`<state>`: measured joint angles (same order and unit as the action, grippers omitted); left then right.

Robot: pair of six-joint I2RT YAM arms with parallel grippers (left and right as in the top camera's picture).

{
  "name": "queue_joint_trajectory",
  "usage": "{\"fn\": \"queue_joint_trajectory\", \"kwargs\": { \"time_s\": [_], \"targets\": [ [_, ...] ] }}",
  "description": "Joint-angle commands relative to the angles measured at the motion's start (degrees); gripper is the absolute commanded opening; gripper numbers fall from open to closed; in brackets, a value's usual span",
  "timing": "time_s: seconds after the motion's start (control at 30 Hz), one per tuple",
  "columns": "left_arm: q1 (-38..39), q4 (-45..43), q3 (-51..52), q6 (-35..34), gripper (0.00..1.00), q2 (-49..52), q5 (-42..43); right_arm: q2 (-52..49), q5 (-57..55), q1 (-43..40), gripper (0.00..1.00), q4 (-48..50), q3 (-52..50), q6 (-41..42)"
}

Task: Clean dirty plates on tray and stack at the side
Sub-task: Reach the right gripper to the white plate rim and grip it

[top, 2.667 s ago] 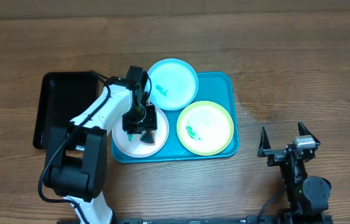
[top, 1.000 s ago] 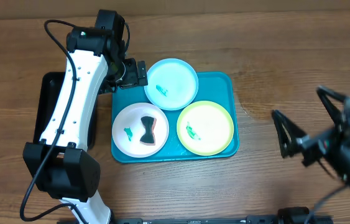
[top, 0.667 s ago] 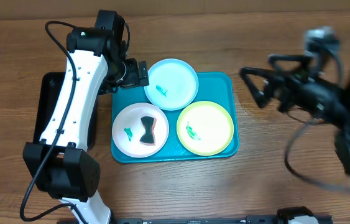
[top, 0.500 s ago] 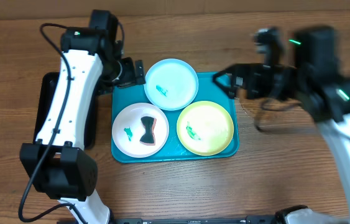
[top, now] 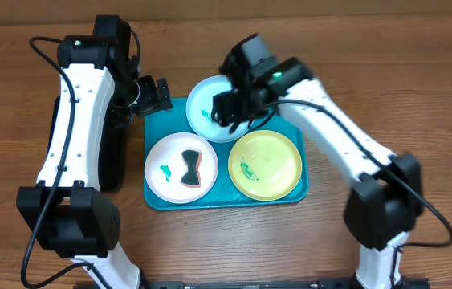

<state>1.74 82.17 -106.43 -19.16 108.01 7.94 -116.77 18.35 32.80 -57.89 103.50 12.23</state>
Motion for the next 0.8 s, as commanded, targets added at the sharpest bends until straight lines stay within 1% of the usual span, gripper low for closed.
{"fn": "queue_joint_trajectory", "kwargs": {
  "time_s": [0.0, 0.07, 0.17, 0.23, 0.27, 0.4, 0.67, 0.77],
  "targets": [
    [-0.72, -0.04, -0.07, 0.11, 1.0, 0.0, -1.01, -2.99, -0.79, 2.62, 0.62, 0.11, 0.31, 3.76],
    [-0.76, -0.31, -0.07, 0.13, 1.0, 0.0, -1.11, -4.2, -2.71, 4.13, 0.59, -0.07, -0.11, 5.75],
    [-0.76, -0.35, -0.07, 0.13, 1.0, 0.0, -1.14, -5.27, -9.35, 6.38, 0.57, -0.72, -1.42, 11.08],
    [-0.76, -0.35, -0.07, 0.33, 1.0, 0.0, -1.4, -5.66, -11.5, 7.37, 0.56, -1.4, -1.95, 13.18],
    [-0.76, -0.37, -0.07, 0.33, 1.0, 0.0, -1.57, -5.73, -11.34, 7.69, 0.55, -1.38, -2.34, 13.16],
    [-0.76, -0.31, -0.07, 0.39, 1.0, 0.0, -2.19, -5.73, -11.02, 8.68, 0.47, 0.59, -5.86, 13.18],
    [-0.76, -0.31, -0.07, 1.2, 1.0, 0.0, -1.97, -5.73, -10.78, 9.27, 0.45, 3.89, -10.32, 14.6],
    [-0.68, -0.15, -0.04, 2.49, 1.0, 0.0, -1.86, -5.73, -10.67, 9.27, 0.38, 5.18, -11.26, 14.62]
  ]
}}
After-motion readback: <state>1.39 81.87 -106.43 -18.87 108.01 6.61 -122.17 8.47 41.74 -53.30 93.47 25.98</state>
